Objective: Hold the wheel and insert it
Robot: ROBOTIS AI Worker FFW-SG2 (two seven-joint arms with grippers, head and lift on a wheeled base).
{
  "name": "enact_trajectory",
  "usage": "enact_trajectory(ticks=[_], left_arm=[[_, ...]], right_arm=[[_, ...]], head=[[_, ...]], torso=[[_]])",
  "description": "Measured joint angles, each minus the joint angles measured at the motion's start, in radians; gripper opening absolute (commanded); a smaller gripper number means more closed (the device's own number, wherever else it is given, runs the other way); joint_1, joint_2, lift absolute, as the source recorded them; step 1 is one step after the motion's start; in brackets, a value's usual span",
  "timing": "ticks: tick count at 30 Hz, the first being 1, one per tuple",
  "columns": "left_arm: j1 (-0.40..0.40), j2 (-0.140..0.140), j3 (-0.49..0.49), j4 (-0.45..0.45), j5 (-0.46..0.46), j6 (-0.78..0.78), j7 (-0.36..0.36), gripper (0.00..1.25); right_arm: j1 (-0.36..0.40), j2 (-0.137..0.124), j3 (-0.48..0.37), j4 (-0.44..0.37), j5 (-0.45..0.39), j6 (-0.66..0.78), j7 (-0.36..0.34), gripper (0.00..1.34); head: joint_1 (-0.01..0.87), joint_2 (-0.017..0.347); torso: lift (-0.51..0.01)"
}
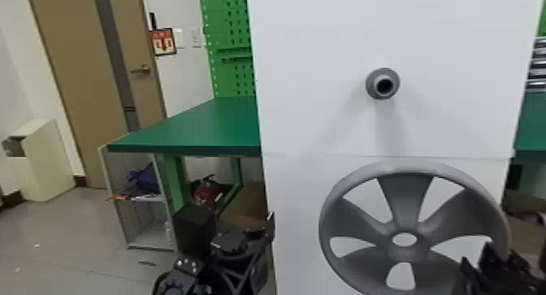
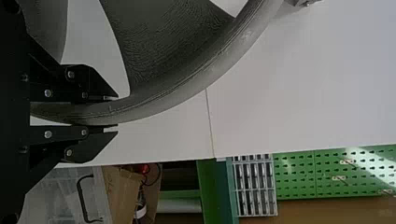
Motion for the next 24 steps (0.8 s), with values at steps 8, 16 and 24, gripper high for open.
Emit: enact_trajectory(ticks=[8,16,24], left_arm=[[0.000,0.000,0.000,0.000,0.000,0.000,0.000,1.15],[0.000,0.000,0.001,0.000,0.000,0.000,0.000,1.15],[0.000,0.000,0.000,0.000,0.000,0.000,0.000,1.15]], right_arm=[[-0.003,0.000,0.001,-0.003,-0.001,0.014,0.000,0.14],[-0.011,0.000,0.007,-0.014,-0.008,0.027,0.000,0.14],[-0.020,0.000,0.007,-0.035,-0.017,0.055,0.000,0.14]], head=[[0.344,0.322],[0.344,0.322],[0.344,0.322]], torso=[[-0.443],[-0.443],[-0.443]])
